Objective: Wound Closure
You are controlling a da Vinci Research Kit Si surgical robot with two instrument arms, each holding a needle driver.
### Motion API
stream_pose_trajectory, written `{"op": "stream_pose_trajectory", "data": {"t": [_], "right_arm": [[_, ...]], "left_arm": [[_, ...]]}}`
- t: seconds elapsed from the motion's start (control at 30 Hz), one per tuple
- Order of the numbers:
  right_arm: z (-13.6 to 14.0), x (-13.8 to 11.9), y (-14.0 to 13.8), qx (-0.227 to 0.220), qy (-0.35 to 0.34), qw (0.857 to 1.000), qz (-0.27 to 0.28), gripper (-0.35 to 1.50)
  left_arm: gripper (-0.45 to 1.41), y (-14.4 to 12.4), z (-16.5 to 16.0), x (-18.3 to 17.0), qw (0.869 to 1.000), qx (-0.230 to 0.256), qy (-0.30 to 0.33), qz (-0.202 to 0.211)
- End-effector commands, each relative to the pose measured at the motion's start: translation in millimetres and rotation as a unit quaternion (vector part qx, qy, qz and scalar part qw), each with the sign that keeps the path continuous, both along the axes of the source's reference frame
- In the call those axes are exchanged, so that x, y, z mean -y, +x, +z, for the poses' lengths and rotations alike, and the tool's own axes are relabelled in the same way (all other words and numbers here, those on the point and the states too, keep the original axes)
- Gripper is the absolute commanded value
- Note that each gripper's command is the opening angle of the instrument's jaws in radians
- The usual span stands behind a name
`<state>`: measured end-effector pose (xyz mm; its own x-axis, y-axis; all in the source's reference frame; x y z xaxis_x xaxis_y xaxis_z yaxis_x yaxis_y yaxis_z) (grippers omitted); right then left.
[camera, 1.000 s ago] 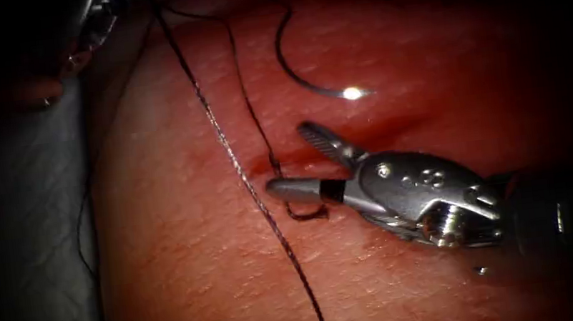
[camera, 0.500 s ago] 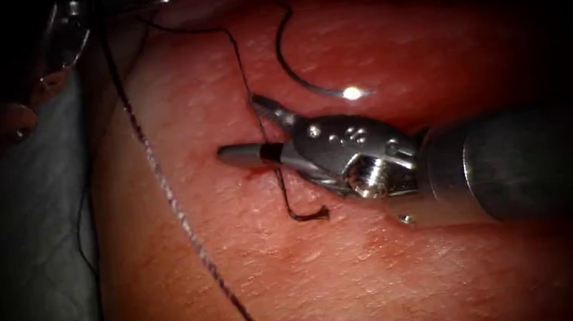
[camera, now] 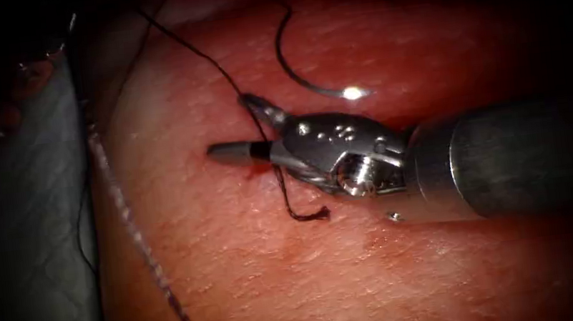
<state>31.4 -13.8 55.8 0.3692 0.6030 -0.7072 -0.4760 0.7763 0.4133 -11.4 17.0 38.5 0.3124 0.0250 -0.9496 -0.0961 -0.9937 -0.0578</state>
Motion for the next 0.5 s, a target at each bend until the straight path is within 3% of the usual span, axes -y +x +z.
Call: {"op": "stream_pose_trajectory", "data": {"t": [0.03, 0.5], "right_arm": [[0.5, 0.7, 0.8, -0.002, 0.001, 1.000, -0.002, 1.35], [1.3, -0.1, 2.2, -0.004, -0.017, 1.000, -0.015, 1.28]], "left_arm": [[-0.45, -0.5, 0.7, -0.2, 1.000, 0.001, 0.001, 0.000], [-0.45, -0.5, 0.9, 0.1, 1.000, 0.003, 0.002, 0.005]]}}
